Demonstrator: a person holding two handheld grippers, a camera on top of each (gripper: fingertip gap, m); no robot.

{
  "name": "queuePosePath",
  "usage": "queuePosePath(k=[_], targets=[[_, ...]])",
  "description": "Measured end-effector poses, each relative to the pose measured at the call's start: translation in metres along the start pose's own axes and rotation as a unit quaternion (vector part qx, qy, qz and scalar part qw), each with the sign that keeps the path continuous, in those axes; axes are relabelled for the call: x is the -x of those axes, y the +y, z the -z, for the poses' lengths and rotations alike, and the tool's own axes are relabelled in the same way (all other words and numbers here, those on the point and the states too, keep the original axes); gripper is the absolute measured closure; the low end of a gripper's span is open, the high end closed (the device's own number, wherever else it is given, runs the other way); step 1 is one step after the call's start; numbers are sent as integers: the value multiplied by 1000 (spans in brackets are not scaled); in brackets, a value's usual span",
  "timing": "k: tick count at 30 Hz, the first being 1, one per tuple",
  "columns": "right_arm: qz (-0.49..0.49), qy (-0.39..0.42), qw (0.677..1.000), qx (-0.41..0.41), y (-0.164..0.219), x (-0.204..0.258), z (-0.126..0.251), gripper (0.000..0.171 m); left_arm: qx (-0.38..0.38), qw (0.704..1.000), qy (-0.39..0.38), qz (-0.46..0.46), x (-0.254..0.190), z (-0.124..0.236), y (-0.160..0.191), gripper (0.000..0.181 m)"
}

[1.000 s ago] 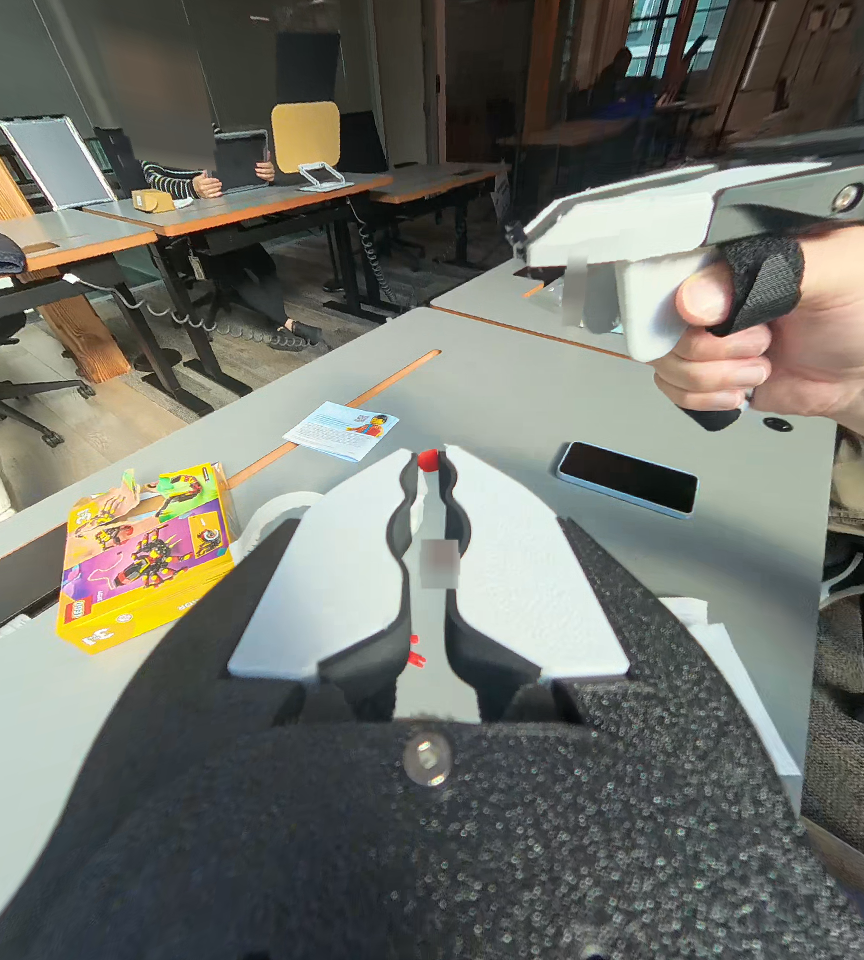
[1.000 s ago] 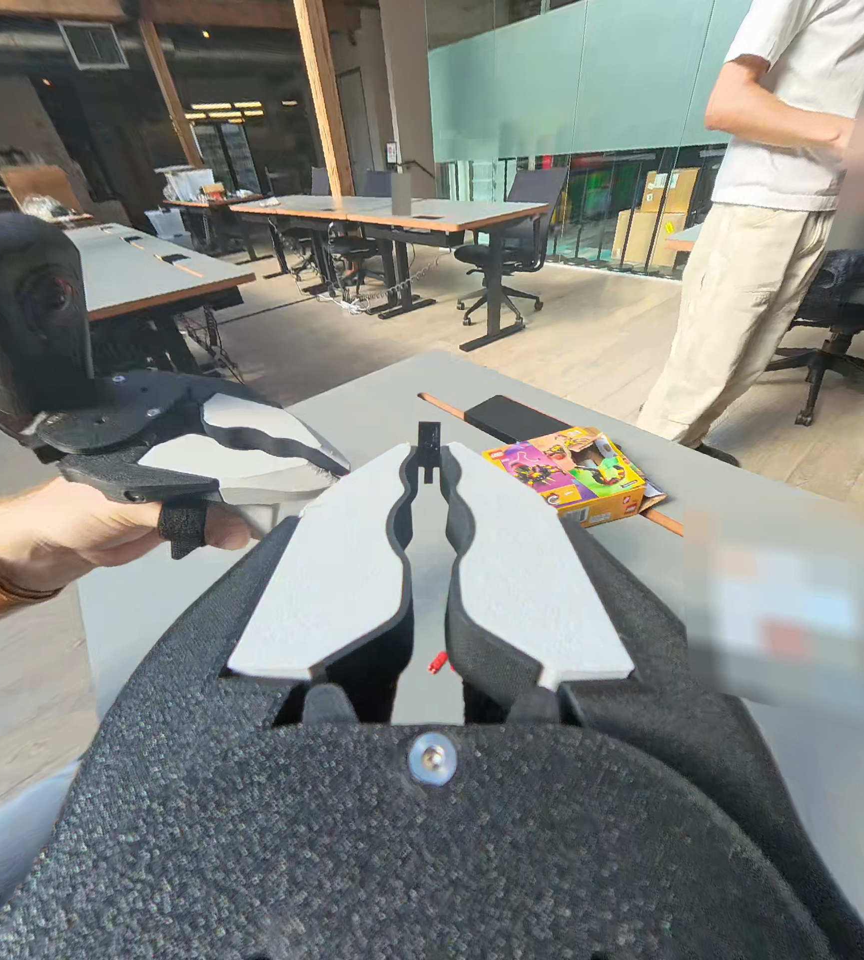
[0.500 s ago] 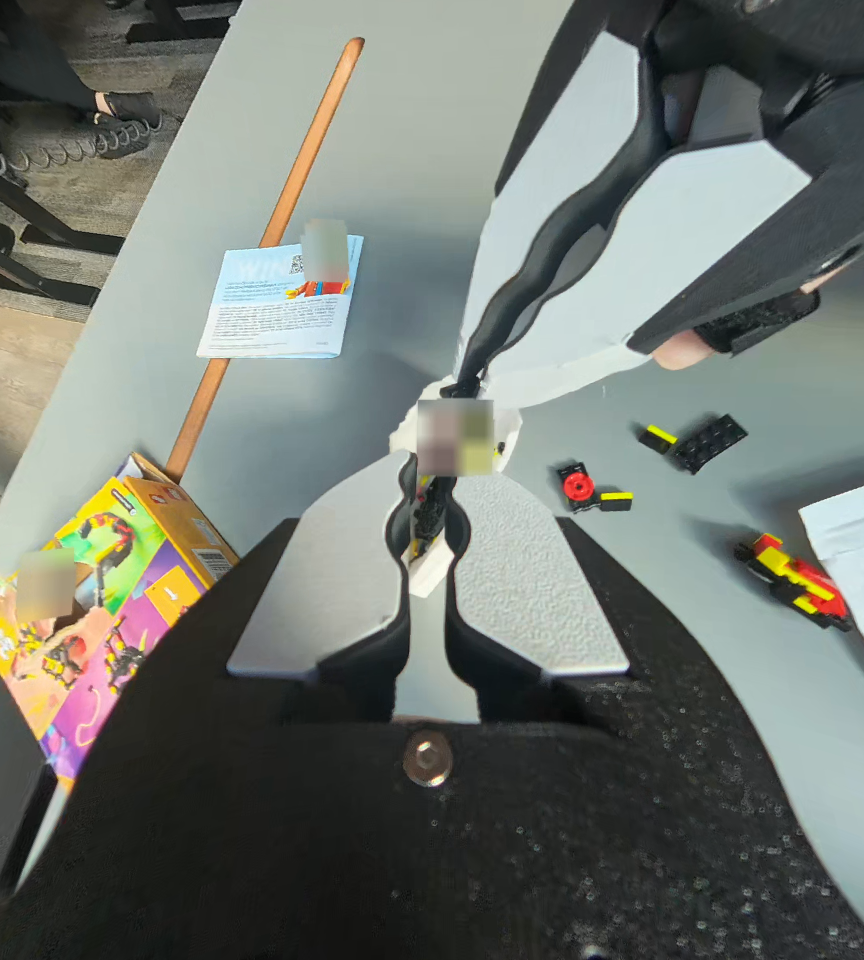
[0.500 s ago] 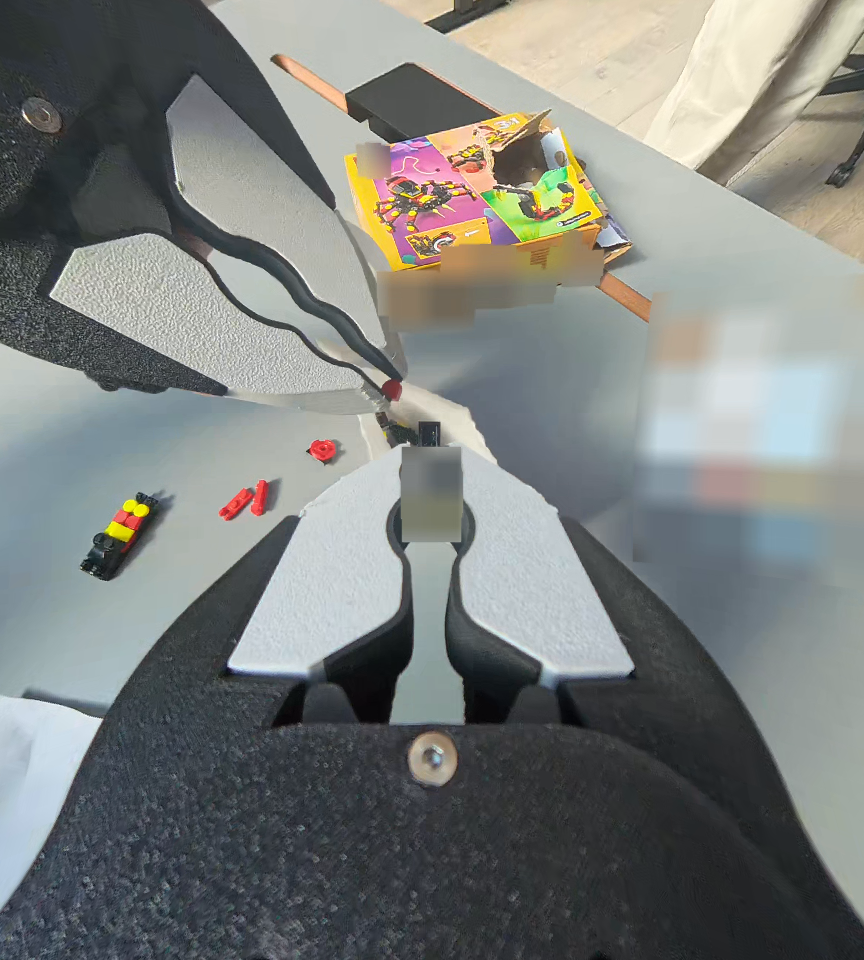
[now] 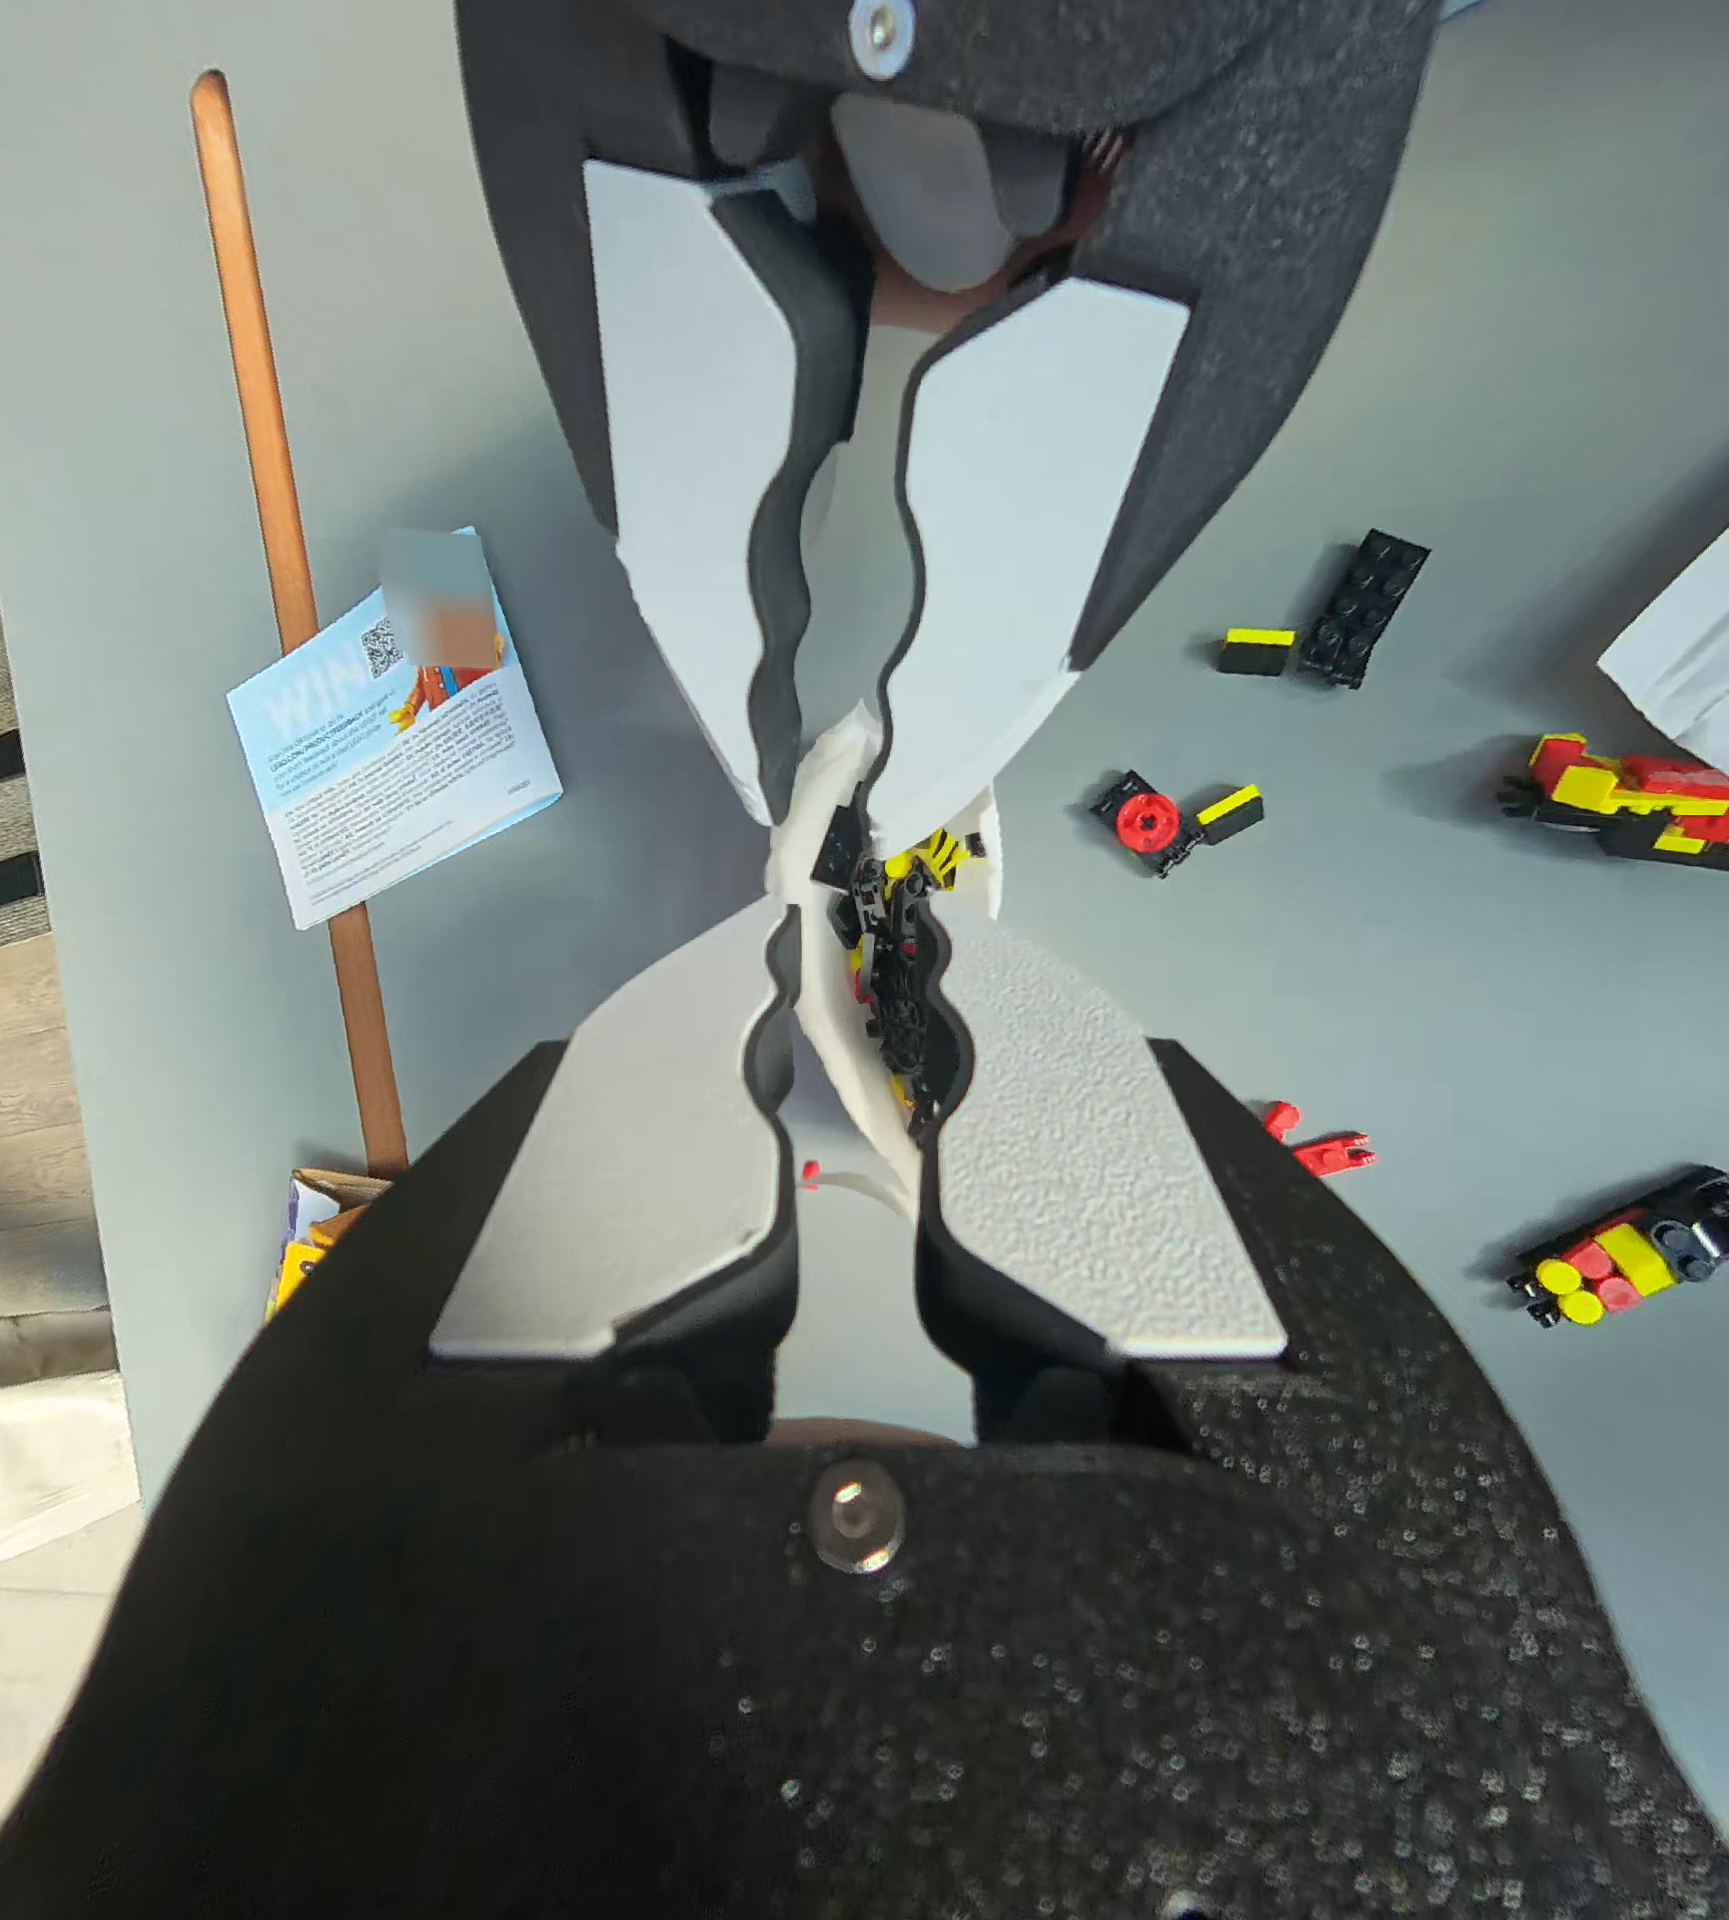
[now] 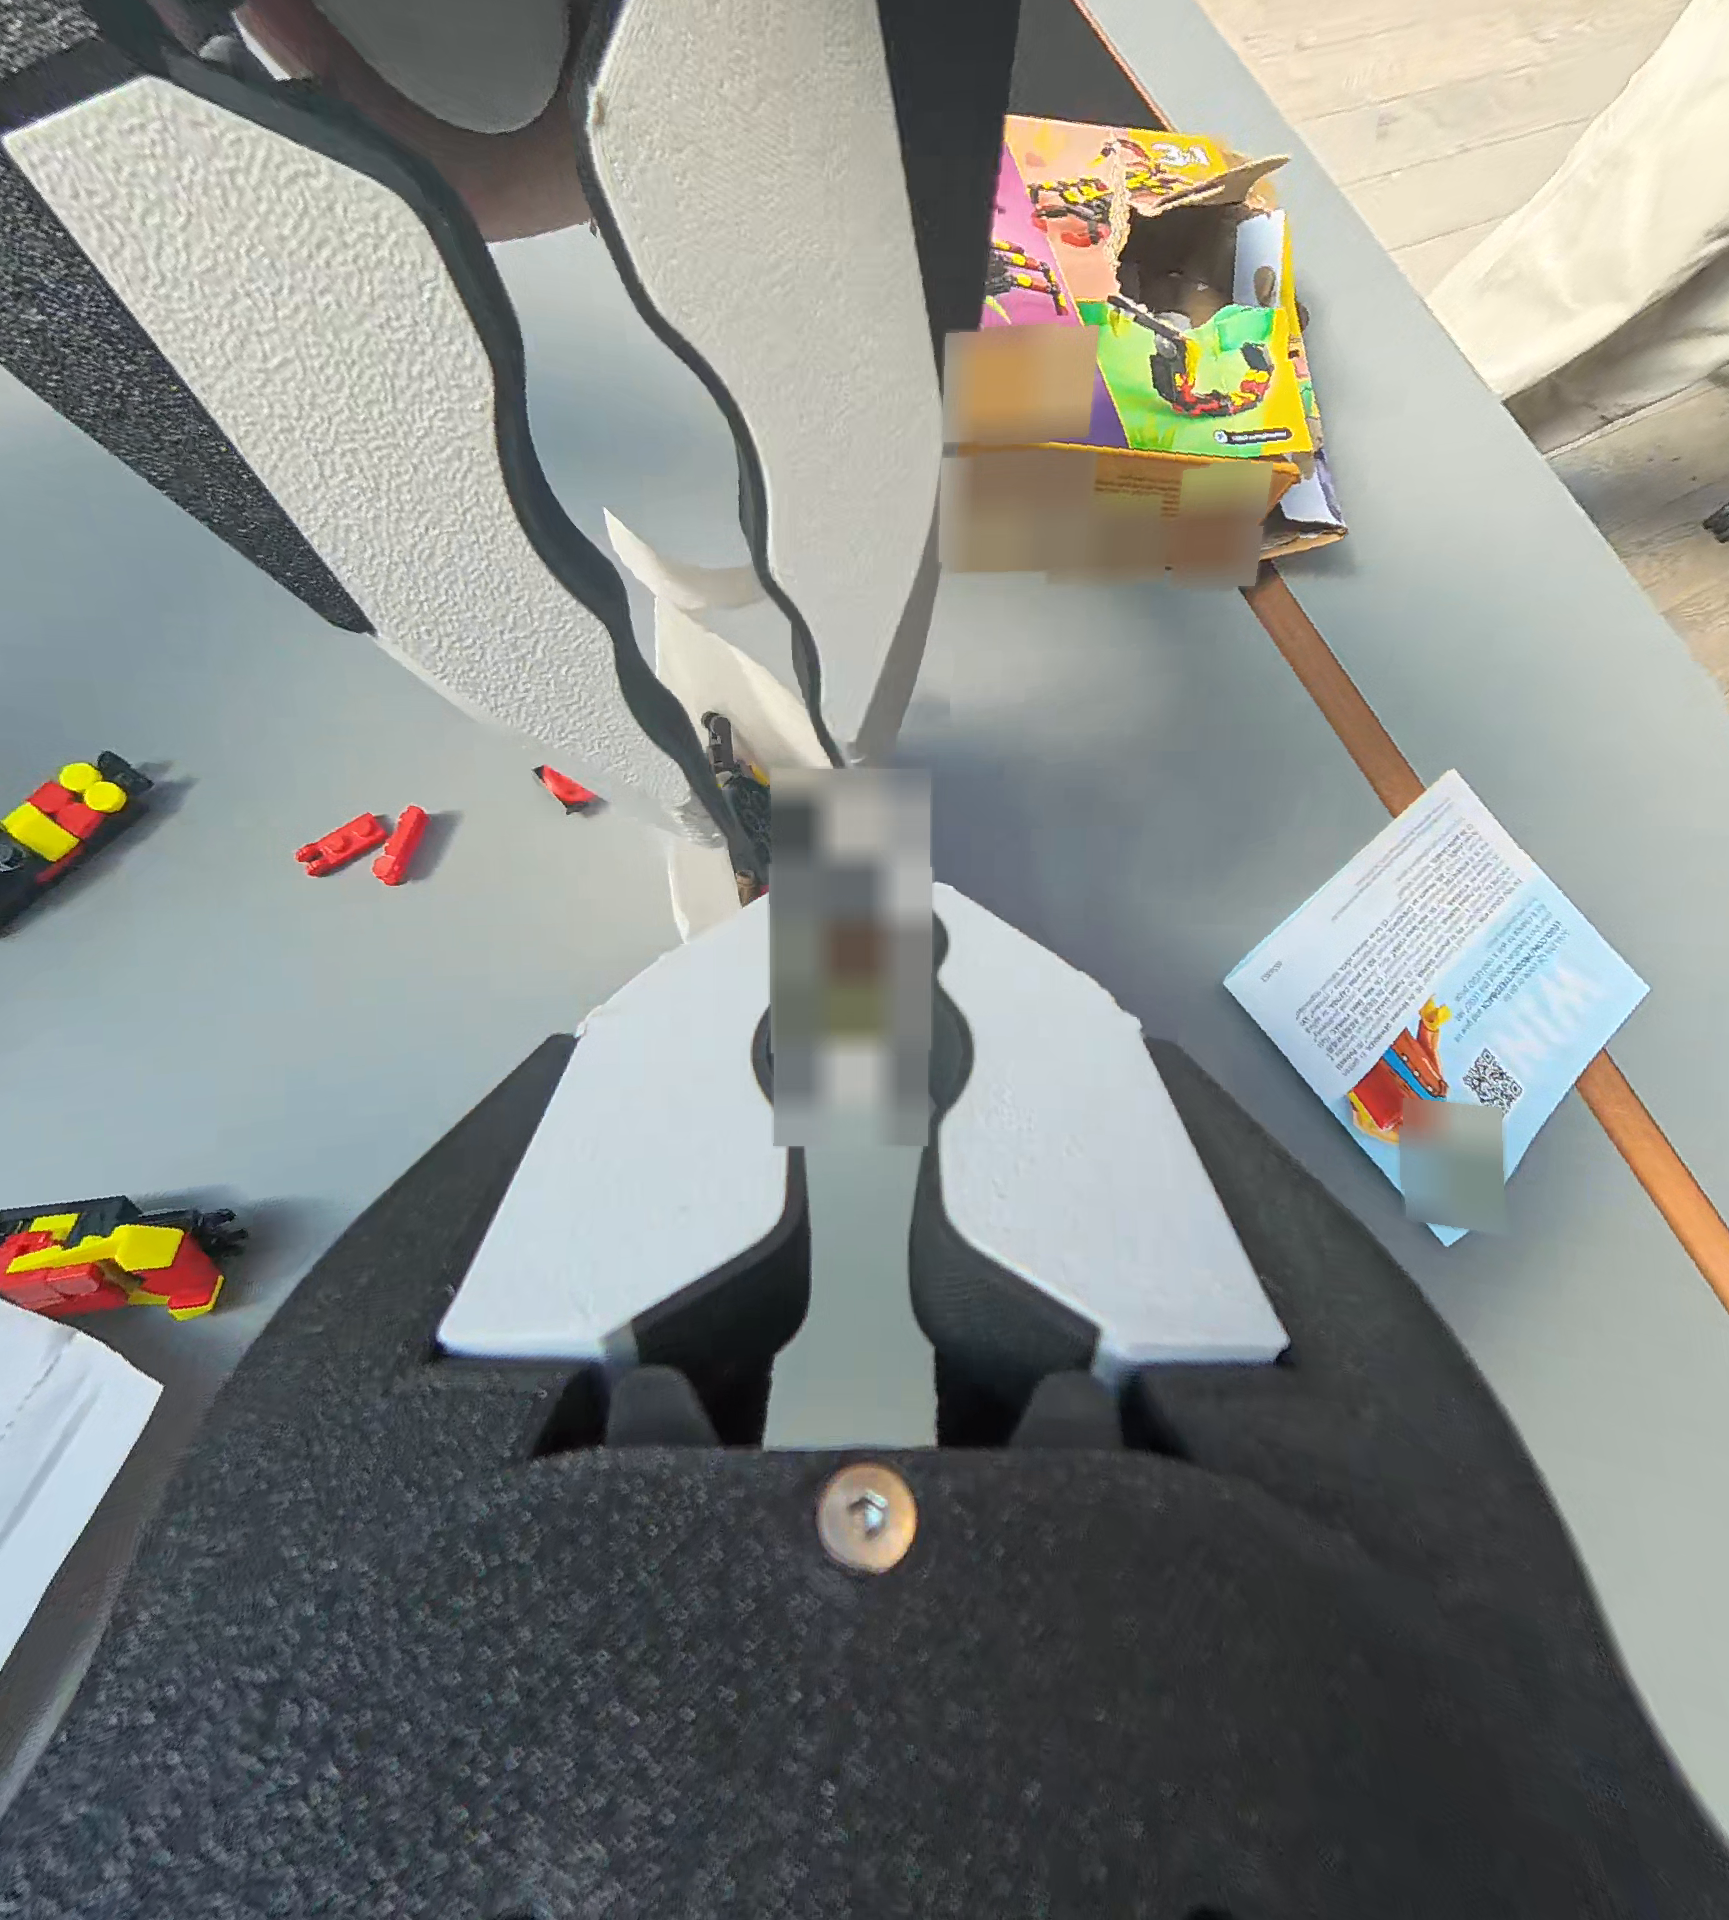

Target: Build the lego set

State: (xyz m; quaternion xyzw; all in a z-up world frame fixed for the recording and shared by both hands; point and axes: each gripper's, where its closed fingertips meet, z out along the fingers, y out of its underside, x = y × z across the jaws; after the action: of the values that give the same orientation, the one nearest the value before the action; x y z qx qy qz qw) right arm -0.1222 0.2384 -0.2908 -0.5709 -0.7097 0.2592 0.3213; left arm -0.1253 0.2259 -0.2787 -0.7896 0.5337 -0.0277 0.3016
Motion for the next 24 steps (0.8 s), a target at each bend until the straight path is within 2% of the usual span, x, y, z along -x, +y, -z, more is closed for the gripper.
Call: queuePosePath(k=[2, 5, 9, 12, 14, 17, 19, 20, 22, 24], targets=[[13, 2, 1000, -8, -5, 2, 3, 158, -35, 999, 11, 3, -3, 3, -9, 181], [42, 5, 999, 2, -10, 8, 6, 157, -57, 998, 13, 20, 1, 5, -18, 181], [52, 14, 999, 7, -20, 10, 17, 156, 11, 1000, 12, 11, 0, 5, 1, 181], [35, 7, 999, 6, -19, 12, 21, 154, -7, 999, -34, 35, 9, 26, 3, 181], [42, 30, 999, 13, -16, 8, 21, 152, 3, 992, -105, 65, 20, 56, 16, 181], [15, 31, 999, -35, -35, 25, 27, 152, 2, 963, -224, 148, 4, 115, 61, 176], [20, 31, 998, -49, -41, 51, 31, 151, 13, 945, -261, 198, -31, 130, 114, 170], [22, 33, 997, -66, -43, 63, 33, 151, 27, 937, -271, 218, -47, 127, 145, 165], [3, 17, 994, -107, -42, 86, 34, 152, 64, 930, -245, 267, -75, 102, 203, 154], [-15, 11, 991, -136, -36, 96, 34, 153, 55, 932, -211, 290, -89, 79, 234, 144]])
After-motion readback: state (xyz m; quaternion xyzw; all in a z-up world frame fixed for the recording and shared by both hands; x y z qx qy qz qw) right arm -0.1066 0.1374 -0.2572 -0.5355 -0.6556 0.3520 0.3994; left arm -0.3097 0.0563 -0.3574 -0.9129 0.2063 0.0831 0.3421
